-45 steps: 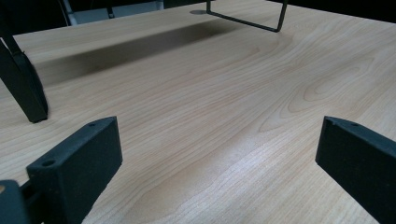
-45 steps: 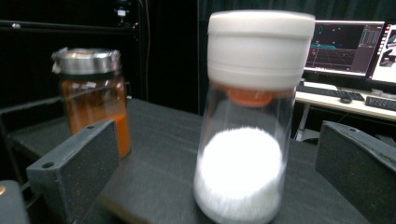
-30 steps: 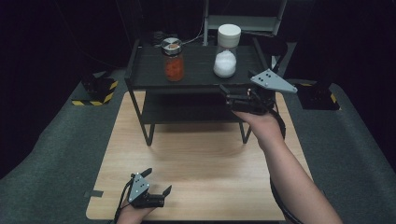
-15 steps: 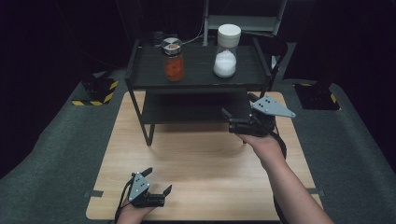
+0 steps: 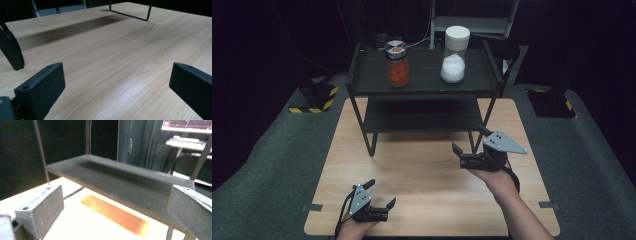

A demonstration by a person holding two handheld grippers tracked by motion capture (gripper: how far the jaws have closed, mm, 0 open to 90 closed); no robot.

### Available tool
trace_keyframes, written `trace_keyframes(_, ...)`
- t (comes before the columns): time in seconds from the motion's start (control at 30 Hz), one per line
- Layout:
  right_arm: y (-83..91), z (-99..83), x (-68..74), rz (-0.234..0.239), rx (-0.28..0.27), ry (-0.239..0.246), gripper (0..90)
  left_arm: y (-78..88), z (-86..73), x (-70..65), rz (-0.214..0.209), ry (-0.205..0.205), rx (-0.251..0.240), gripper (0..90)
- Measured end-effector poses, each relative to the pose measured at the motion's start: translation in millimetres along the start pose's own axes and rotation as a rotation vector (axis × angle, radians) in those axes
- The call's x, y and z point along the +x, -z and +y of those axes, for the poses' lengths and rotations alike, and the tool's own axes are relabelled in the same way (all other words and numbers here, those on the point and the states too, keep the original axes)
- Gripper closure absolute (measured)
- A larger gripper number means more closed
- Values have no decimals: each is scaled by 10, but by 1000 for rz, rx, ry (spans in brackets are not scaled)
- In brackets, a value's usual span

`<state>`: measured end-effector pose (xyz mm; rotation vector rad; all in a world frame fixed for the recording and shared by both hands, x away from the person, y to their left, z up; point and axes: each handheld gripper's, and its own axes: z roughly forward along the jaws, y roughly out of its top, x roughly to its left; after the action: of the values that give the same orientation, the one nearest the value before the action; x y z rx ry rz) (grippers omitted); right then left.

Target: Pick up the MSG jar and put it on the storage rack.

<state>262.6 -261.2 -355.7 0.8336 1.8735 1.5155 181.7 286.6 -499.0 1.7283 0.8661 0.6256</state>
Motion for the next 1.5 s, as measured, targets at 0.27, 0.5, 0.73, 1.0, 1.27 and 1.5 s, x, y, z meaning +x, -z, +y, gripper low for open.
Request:
trace_keyframes(0.27,109,-386,40,5,32,-8,0,-8,-6,-15,4,-23,-7,5)
trace_keyframes(0.5,150,-714,38,1,86,-40,1,-22,-1,10,-2,-17,-7,4)
trace_keyframes(0.73,144,-1003,2,-15,151,-60,2,-27,3,-9,-1,-28,-5,4)
trace_keyframes(1.0,182,-1237,-13,-32,193,-66,2,-31,15,-25,-2,-44,2,4)
trace_keyframes(1.27,282,-1332,17,-39,191,-68,4,-43,32,-49,0,-55,11,4)
trace_keyframes(1.5,324,-1298,54,-52,223,-7,14,-43,32,-64,1,-63,11,4)
